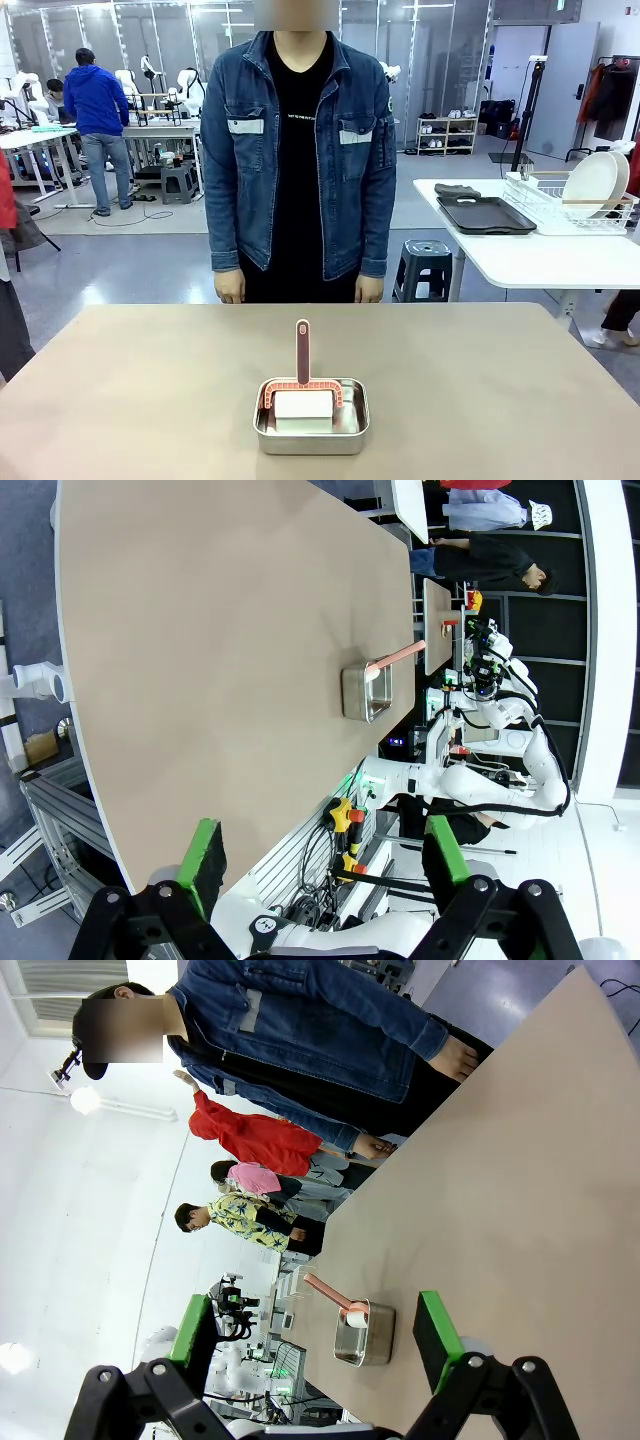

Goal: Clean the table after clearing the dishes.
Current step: Place the Lint Roller back on top of the Airtight Container.

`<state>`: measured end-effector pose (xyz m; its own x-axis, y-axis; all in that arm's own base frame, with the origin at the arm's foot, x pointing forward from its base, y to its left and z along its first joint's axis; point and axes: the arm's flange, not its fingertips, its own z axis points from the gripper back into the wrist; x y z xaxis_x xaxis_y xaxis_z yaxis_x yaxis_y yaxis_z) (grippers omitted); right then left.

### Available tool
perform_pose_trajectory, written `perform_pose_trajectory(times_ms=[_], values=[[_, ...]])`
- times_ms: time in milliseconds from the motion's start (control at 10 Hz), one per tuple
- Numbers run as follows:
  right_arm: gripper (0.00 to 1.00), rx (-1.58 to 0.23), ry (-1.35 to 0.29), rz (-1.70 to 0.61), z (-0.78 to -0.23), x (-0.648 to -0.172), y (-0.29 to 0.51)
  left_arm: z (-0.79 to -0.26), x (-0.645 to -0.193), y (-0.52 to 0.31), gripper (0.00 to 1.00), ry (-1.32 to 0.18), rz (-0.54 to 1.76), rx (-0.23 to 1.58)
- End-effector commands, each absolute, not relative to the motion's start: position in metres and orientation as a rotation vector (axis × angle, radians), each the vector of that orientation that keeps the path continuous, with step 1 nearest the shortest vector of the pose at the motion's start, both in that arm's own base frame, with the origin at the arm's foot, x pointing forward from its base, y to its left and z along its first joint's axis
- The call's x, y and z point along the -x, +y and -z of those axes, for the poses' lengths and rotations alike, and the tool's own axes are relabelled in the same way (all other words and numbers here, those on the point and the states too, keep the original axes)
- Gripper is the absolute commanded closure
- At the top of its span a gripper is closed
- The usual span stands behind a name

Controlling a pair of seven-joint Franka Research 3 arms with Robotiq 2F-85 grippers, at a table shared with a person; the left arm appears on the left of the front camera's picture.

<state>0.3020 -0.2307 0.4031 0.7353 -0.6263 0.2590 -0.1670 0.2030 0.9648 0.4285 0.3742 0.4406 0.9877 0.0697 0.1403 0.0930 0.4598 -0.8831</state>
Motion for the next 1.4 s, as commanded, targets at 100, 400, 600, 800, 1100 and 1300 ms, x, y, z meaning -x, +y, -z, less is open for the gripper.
perform_pose_trajectory(times_ms=[100, 400, 600, 800, 1100, 1300], values=[[0.00, -1.363, -0.732, 0.358, -0.4058, -0.3029, -0.2298, -0.4411, -0.4226, 0.3703, 0.00, -0.161, -0.004, 1.075], [0.00, -1.363, -0.732, 0.358, -0.4058, -0.3029, -0.2298, -0.4411, -0.4226, 0.3703, 0.00, -0.161, -0.004, 1.075], [0.00, -1.363, -0.732, 0.358, -0.4058, -0.3029, -0.2298, -0.4411, -0.4226, 0.3703, 0.00, -0.161, -0.004, 1.075], [0.00, -1.363, -0.732, 0.358, -0.4058, -0.3029, -0.2298, -0.4411, -0.4226, 0.3703, 0.00, -0.161, -0.004, 1.075], [0.00, -1.363, -0.732, 0.358, -0.4058, -0.3029, -0.2298, -0.4411, -0.4226, 0.3703, 0.00, -0.161, -0.004, 1.075], [0.00, -1.363, -0.732, 0.358, -0.4058, -0.3029, -0.2298, -0.4411, -0.4226, 0.3703, 0.00, -0.161, -0.004, 1.075]])
